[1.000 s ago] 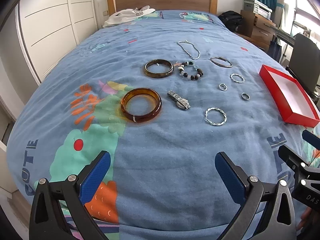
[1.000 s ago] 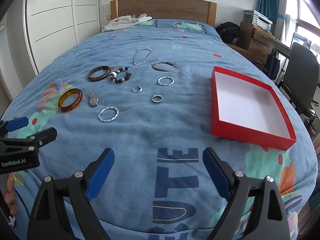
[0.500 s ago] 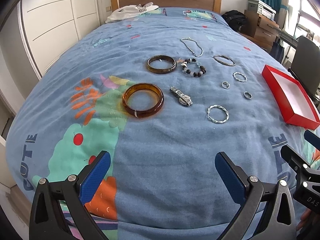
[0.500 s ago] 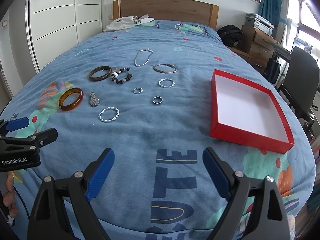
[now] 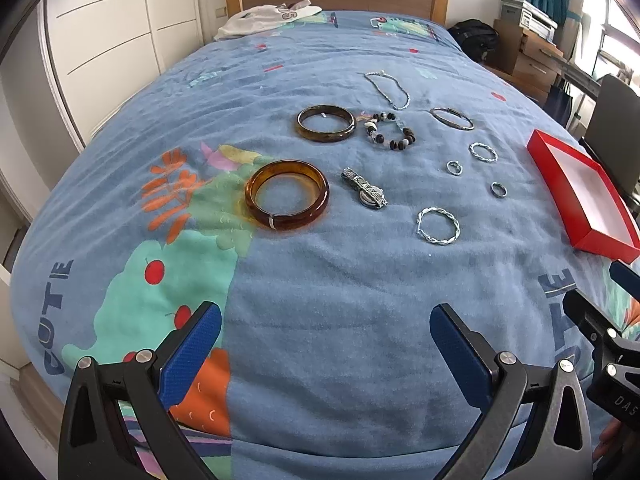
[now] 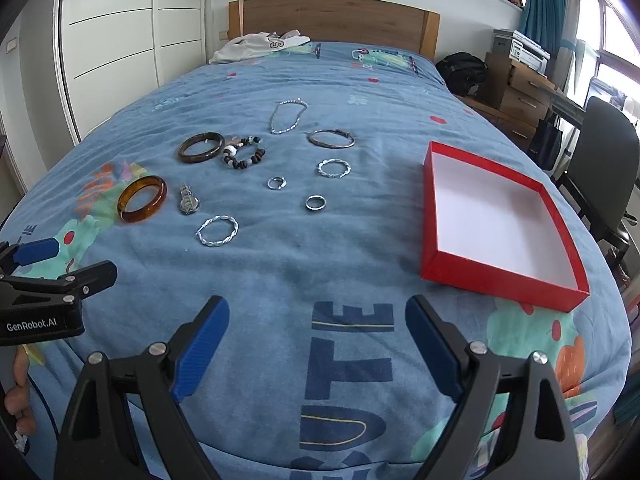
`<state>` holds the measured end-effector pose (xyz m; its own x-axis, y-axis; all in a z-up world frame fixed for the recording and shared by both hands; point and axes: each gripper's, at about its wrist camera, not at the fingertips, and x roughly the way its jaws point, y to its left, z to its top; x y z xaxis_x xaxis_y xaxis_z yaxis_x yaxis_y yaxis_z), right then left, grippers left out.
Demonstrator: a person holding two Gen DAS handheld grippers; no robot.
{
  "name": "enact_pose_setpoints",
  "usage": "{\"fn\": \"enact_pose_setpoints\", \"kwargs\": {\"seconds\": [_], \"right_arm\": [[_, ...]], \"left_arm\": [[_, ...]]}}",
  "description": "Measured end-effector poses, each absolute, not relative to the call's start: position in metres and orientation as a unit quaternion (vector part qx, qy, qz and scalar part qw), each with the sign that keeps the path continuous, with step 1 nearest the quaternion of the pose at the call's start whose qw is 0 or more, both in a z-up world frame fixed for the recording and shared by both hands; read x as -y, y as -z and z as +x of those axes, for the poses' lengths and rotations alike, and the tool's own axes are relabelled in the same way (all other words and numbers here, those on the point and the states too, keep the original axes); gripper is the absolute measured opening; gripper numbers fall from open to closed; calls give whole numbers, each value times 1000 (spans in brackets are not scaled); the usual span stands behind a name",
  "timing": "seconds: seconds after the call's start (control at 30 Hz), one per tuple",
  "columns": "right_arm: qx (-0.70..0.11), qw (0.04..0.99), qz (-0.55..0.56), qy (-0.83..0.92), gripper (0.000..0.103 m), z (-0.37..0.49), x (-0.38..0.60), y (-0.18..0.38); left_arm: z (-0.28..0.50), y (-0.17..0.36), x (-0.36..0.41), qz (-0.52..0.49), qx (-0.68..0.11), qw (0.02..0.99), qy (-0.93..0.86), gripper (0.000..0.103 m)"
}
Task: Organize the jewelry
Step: 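Move both tools over the bed toward the scattered jewelry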
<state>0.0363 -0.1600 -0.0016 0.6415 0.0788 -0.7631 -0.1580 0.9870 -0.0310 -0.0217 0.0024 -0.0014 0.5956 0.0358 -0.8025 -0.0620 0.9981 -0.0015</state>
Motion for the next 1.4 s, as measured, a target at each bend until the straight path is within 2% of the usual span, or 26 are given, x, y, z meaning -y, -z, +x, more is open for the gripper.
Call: {"fn": "enact_pose_setpoints", "kwargs": {"seconds": [1.4], "right_arm": [[-421, 904, -29, -70, 91, 41, 157, 3]], "left_arm": [[-22, -3, 3, -9, -432, 901, -38, 102]]}}
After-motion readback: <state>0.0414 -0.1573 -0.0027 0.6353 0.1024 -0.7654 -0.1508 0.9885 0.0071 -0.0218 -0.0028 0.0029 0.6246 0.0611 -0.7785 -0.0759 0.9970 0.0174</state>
